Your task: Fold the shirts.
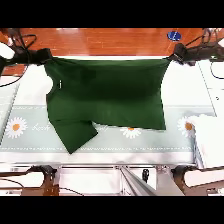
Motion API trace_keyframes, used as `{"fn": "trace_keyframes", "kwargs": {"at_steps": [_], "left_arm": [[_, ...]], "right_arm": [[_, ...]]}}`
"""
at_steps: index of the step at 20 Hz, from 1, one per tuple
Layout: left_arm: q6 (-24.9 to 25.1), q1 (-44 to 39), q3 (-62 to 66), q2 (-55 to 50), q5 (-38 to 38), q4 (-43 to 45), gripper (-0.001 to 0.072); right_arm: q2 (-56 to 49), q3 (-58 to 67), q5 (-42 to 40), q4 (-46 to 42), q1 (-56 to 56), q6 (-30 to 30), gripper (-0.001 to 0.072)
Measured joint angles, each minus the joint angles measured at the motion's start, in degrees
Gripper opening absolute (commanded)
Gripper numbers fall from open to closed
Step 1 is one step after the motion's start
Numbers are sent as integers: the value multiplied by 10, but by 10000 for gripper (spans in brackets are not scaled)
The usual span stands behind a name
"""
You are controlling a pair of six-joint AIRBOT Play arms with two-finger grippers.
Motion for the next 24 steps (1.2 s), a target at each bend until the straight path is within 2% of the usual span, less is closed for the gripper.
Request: {"fn": "trace_keyframes", "kwargs": {"at_steps": [5,10,17,20,24], "left_arm": [[4,-1,7,-55,15,-7,18],[17,2,9,-70,-4,-9,18],[140,19,7,-87,-202,-6,18],[163,21,7,-102,-264,-2,18],[175,26,7,-111,-301,18,18]], "right_arm": [[-67,17,-30,16,2,7,22],[-90,20,-19,20,1,8,22],[-94,-1,127,-42,-6,-26,22],[-95,-30,148,-64,-5,-28,22],[-94,-46,155,-91,-5,-19,22]]}}
